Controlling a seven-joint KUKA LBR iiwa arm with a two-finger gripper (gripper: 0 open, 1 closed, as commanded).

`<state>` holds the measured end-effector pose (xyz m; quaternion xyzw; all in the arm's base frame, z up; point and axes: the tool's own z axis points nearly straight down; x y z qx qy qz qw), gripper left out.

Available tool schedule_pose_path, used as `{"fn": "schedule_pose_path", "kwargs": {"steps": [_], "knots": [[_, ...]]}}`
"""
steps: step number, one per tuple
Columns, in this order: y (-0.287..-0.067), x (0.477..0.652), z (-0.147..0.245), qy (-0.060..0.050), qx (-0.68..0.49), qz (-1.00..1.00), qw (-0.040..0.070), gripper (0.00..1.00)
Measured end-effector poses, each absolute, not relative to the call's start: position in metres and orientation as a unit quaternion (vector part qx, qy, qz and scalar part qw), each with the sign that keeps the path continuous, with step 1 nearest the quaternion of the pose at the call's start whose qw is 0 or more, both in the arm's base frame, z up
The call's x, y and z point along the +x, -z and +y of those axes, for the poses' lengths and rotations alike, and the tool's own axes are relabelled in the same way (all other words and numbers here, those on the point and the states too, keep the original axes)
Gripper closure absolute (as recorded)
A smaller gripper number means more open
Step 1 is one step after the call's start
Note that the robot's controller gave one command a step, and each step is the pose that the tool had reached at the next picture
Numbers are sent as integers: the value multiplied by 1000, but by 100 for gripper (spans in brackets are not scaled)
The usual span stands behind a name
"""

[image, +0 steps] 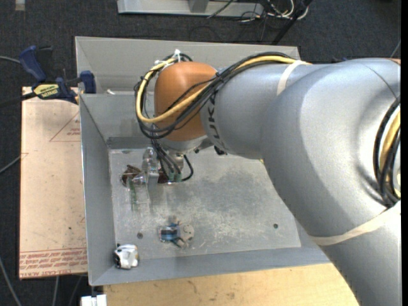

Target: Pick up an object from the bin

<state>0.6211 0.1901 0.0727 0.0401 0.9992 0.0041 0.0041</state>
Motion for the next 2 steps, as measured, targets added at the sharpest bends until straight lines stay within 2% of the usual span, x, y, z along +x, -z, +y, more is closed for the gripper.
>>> {"fn": "schedule_pose_path", "kwargs": {"steps": [2], "knots": [[-77, 619, 190, -3, 40, 999, 1, 100]]}}
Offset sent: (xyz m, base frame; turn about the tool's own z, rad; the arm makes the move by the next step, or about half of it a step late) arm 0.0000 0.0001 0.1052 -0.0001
